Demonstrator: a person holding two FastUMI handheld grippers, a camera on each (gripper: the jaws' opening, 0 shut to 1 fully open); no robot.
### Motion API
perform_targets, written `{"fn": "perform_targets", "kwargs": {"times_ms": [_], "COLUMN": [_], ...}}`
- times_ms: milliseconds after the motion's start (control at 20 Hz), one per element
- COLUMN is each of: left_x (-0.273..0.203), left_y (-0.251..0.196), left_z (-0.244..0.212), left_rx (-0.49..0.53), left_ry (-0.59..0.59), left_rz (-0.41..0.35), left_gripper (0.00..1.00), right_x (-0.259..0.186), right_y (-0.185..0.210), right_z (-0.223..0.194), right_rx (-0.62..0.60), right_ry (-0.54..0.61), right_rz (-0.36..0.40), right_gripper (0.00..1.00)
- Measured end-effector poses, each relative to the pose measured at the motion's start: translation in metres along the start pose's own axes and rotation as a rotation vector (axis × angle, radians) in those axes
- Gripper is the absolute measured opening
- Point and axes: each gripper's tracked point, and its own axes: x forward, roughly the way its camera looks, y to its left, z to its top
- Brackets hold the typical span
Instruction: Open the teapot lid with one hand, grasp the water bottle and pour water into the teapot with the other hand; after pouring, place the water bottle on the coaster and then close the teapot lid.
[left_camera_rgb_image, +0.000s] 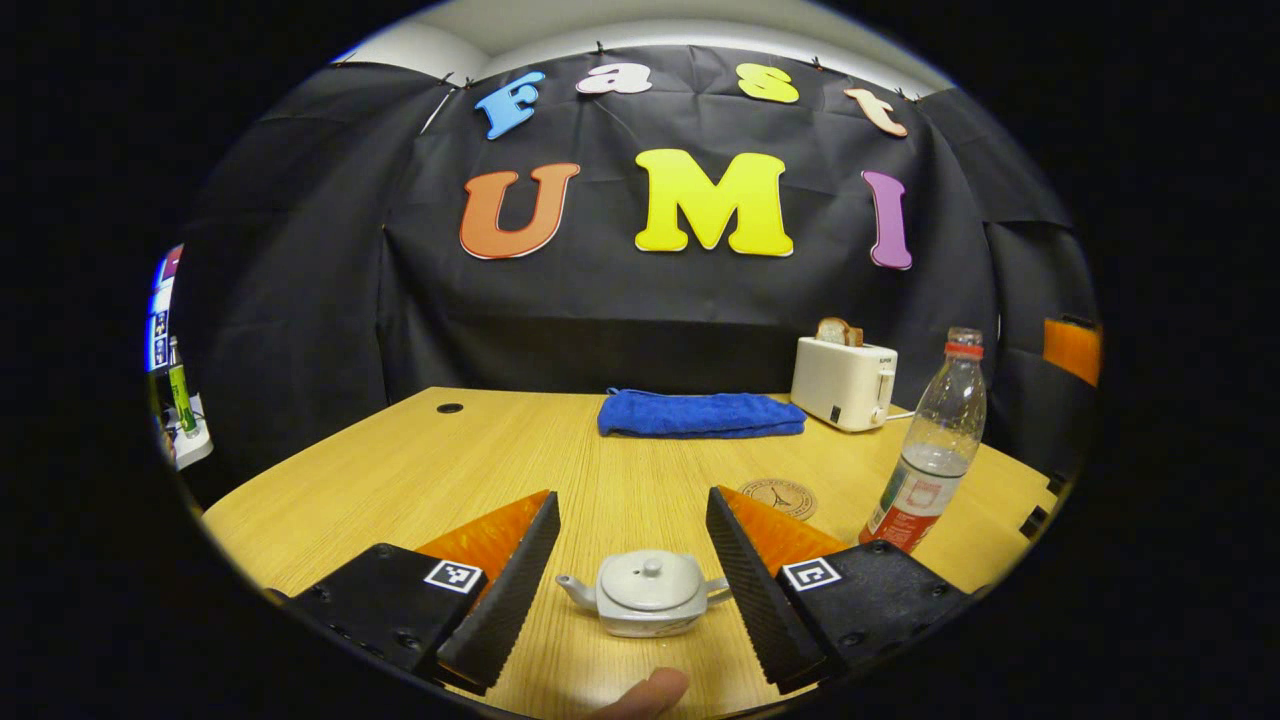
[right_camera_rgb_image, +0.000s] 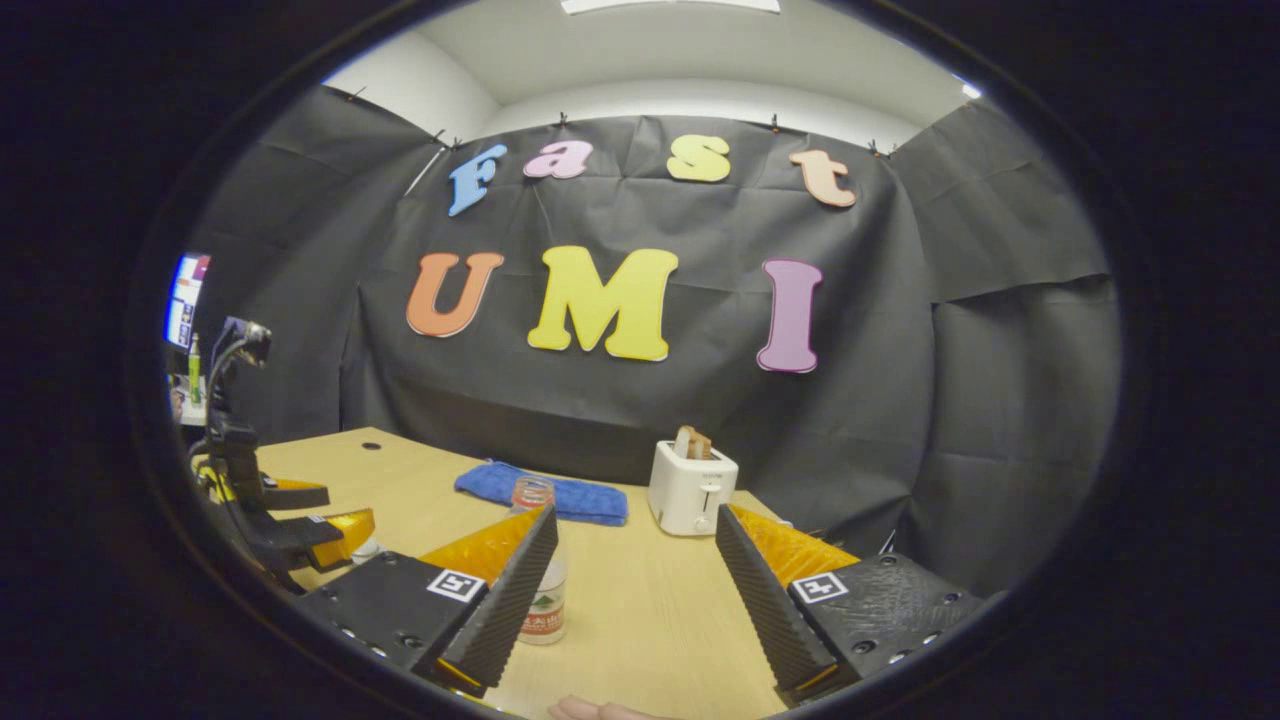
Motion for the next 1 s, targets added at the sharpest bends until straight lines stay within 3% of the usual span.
{"fn": "perform_targets", "kwargs": {"times_ms": [200,1000], "left_x": [0.007,0.016], "left_y": [-0.012,-0.004], "left_z": [-0.001,-0.019], "left_rx": [0.008,0.018], "left_ry": [-0.025,0.025], "left_rz": [-0.053,-0.036], "left_gripper": [0.75,0.22], "right_x": [0.002,0.002], "right_y": [0.003,0.023], "right_z": [-0.004,-0.016], "right_rx": [0.002,-0.008], "right_ry": [0.011,0.031], "right_rz": [0.002,0.039], "right_gripper": [0.95,0.98]}}
